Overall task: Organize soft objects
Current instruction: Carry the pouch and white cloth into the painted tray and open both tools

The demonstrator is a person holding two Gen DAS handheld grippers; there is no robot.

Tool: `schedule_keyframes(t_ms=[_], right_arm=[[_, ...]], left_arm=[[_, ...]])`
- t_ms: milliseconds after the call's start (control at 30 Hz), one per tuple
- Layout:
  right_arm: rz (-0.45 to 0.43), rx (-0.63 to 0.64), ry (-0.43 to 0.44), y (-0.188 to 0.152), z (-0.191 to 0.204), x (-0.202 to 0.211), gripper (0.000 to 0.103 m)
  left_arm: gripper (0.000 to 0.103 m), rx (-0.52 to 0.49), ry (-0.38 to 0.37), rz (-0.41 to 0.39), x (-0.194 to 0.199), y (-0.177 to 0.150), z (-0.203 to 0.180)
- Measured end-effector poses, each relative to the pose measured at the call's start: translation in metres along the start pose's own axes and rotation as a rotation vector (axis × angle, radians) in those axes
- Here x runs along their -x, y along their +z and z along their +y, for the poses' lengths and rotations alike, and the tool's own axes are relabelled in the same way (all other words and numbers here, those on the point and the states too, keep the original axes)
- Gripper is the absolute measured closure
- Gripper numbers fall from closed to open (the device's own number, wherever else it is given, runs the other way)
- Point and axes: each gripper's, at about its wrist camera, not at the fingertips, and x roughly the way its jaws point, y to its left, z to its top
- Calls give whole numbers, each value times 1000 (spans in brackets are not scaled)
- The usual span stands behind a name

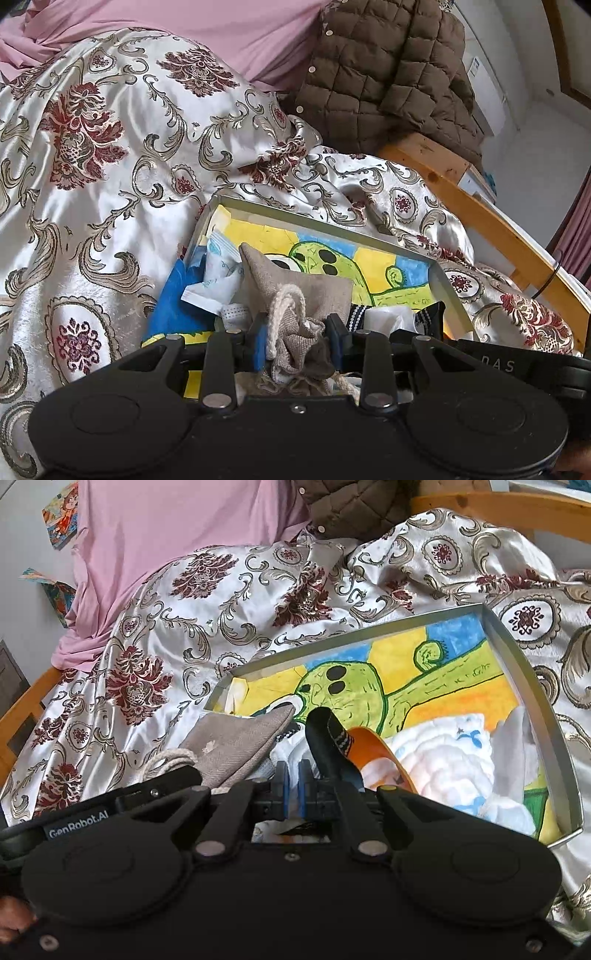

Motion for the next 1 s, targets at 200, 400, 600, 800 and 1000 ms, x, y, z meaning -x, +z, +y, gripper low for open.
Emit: schedule_keyframes(t_ms=[200, 400, 600, 800, 1000], right_arm=[[-8, -6, 9, 1, 1, 3, 99], [-27, 11, 14, 3, 3, 13, 89], [-62, 21, 27, 7, 7, 28, 71], [-123, 30, 25, 16, 9, 54, 53], [-192, 27, 30, 27, 9, 92, 35]], left_arm=[[66, 27, -20, 8, 1, 3, 2], [60, 39, -22, 1, 7, 9, 2], [30, 62, -14, -70, 21, 14, 0], [23, 65, -4, -125, 34, 21, -3], [15, 33, 6, -192, 59, 28, -19]])
